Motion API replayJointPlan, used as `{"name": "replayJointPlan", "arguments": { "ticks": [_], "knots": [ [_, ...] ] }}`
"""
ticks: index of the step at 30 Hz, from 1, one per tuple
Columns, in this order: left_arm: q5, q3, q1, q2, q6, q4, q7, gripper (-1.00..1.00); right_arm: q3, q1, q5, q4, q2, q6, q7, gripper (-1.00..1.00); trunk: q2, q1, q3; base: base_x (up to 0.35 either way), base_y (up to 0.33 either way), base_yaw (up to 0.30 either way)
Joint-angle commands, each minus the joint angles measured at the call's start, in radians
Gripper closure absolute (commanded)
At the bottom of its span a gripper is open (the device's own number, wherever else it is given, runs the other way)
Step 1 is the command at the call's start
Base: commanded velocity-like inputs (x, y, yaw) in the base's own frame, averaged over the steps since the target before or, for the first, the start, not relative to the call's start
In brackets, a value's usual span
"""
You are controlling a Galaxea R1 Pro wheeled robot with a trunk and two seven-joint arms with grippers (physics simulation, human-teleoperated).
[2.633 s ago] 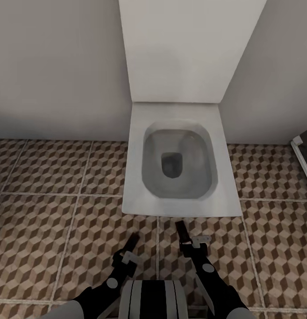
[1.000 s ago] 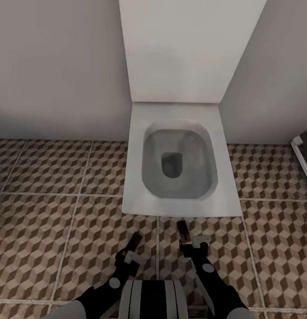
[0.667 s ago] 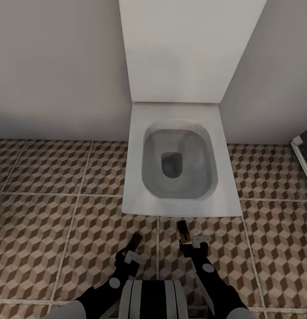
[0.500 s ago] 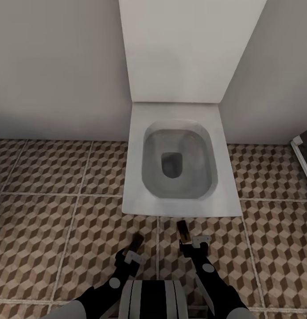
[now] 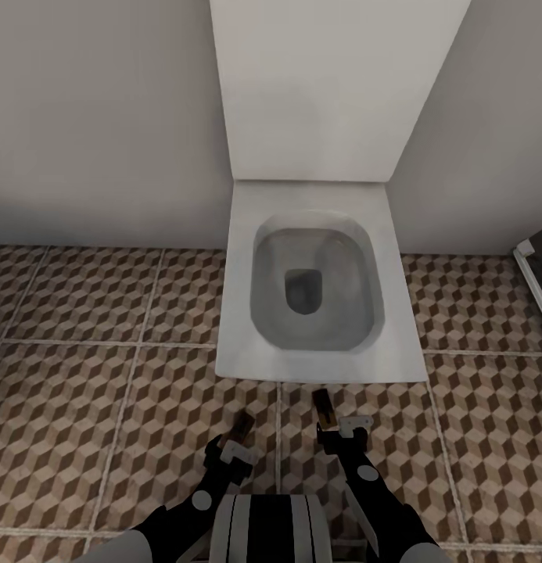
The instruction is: Take the four mousetraps from the cabinet in the bathroom and place them on the bathroom floor. Make sure all four end up on the same floor surface, and ensure that at least two of them are either under or directly next to the same bathroom sink.
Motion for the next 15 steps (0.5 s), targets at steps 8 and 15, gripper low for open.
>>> {"name": "replayJointPlan", "arguments": {
  "ticks": [8, 15],
  "knots": [
    [0.007, -0.01, -0.001, 0.0, -0.006, 0.0, 0.006, -1.0, 0.003, 0.0, 0.006, 0.001, 0.0, -0.001, -0.008, -1.0, 0.0, 0.0, 0.0, -0.111, 0.0, 0.0],
    [0.007, -0.011, -0.001, 0.001, -0.006, 0.0, 0.006, -1.0, 0.003, 0.0, 0.006, 0.001, -0.001, -0.001, -0.008, -1.0, 0.0, 0.0, 0.0, -0.299, 0.0, 0.0]
  ]
}}
